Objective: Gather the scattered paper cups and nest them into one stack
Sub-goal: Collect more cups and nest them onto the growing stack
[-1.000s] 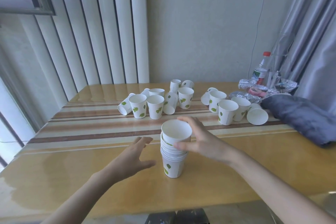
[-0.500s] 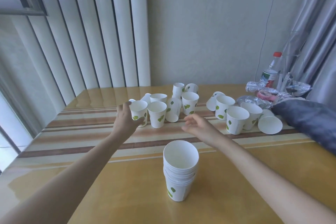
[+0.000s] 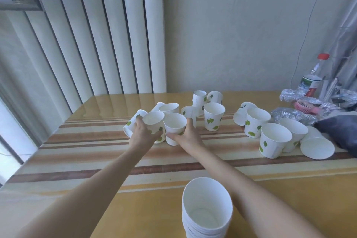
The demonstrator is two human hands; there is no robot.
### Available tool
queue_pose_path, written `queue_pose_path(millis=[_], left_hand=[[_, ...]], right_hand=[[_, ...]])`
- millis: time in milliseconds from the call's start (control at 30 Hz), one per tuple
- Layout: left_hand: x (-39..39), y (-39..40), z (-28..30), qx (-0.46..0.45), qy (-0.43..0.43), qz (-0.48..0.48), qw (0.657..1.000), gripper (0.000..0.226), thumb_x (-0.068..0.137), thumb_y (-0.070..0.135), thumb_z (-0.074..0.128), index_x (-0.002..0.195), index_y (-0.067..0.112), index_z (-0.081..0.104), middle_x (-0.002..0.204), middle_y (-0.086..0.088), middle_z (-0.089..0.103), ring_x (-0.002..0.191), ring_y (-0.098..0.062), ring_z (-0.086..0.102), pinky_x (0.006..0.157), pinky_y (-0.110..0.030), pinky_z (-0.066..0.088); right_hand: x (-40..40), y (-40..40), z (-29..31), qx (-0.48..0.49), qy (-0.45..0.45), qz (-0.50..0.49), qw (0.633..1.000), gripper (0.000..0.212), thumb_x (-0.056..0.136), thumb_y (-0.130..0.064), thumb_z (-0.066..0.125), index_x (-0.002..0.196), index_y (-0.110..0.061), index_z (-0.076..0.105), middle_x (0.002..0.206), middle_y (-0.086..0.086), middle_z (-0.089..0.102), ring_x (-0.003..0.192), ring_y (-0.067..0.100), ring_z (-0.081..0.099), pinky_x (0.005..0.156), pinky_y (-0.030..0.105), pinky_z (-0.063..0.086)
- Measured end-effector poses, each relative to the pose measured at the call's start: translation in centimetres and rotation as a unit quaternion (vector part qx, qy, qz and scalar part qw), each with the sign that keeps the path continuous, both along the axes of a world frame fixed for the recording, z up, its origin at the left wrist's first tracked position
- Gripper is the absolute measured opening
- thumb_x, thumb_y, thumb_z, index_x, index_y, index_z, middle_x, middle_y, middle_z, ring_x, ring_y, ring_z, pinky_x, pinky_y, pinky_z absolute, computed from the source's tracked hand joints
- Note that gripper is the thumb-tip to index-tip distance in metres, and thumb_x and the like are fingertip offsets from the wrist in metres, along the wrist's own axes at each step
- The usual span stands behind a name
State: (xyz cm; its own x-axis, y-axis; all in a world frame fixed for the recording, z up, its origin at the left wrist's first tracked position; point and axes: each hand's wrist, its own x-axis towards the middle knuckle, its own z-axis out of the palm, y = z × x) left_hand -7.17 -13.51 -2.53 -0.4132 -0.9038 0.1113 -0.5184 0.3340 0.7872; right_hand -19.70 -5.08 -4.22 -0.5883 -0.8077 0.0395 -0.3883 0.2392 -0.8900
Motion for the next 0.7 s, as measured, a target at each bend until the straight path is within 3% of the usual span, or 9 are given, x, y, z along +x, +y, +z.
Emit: queue_pose_path(millis=[200,400,467,533,633,700], left_hand=[[1.5,0.8,0.5,-0.005,0.023,-0.019,1.000,0.075,0.074,0.024,0.076,0.130,0.007,0.029,0.127,-0.014,0.048,0.091,-0.021,0.048,0.075,-0.032,0.038],[4.6,4.4,4.8,-0.047,0.025,-0.102,0.993,0.070,0.075,0.029,0.075,0.126,0.015,0.028,0.111,-0.004,0.054,0.099,-0.023,0.054,0.074,-0.029,0.042],[6.0,6.5,7.4,-0.076,0.024,-0.145,0.986,0.068,0.075,0.031,0.074,0.126,0.016,0.031,0.109,0.000,0.051,0.100,-0.018,0.053,0.065,-0.013,0.042],[7.3,9.1,9.8,-0.104,0.034,-0.185,0.977,0.060,0.076,0.035,0.072,0.122,0.021,0.036,0.105,0.005,0.053,0.095,-0.010,0.054,0.059,-0.009,0.043],[8.6,12.9,12.2,-0.111,0.047,-0.244,0.962,0.054,0.073,0.049,0.069,0.114,0.031,0.039,0.098,0.019,0.054,0.091,0.007,0.054,0.071,-0.015,0.045],[8.7,14.9,12.4,-0.110,0.040,-0.276,0.954,0.059,0.067,0.058,0.069,0.114,0.034,0.041,0.100,0.017,0.058,0.091,0.013,0.053,0.076,-0.014,0.046]], right_hand=[[0.3,2.3,0.8,0.015,0.034,0.016,0.999,0.069,0.072,-0.036,0.074,0.126,-0.015,0.036,0.121,0.002,0.054,0.111,0.022,0.051,0.088,0.035,0.046],[-0.5,7.3,4.6,-0.002,0.048,0.020,0.999,0.070,0.072,-0.036,0.073,0.128,-0.021,0.034,0.124,0.001,0.051,0.114,0.021,0.048,0.090,0.036,0.045],[-0.9,9.7,6.1,-0.003,0.042,0.015,0.999,0.073,0.070,-0.040,0.072,0.129,-0.024,0.032,0.123,-0.001,0.052,0.114,0.020,0.049,0.092,0.038,0.046],[-1.2,12.1,7.2,-0.010,0.042,0.007,0.999,0.073,0.071,-0.040,0.072,0.130,-0.025,0.032,0.122,-0.004,0.053,0.114,0.018,0.051,0.092,0.036,0.047],[-1.4,15.3,8.4,-0.012,0.042,-0.003,0.999,0.068,0.067,-0.045,0.072,0.123,-0.027,0.037,0.118,-0.008,0.056,0.112,0.015,0.053,0.096,0.039,0.046],[-1.2,17.0,9.2,-0.018,0.041,-0.007,0.999,0.062,0.067,-0.045,0.073,0.115,-0.027,0.038,0.114,-0.007,0.057,0.110,0.016,0.055,0.094,0.039,0.047]])
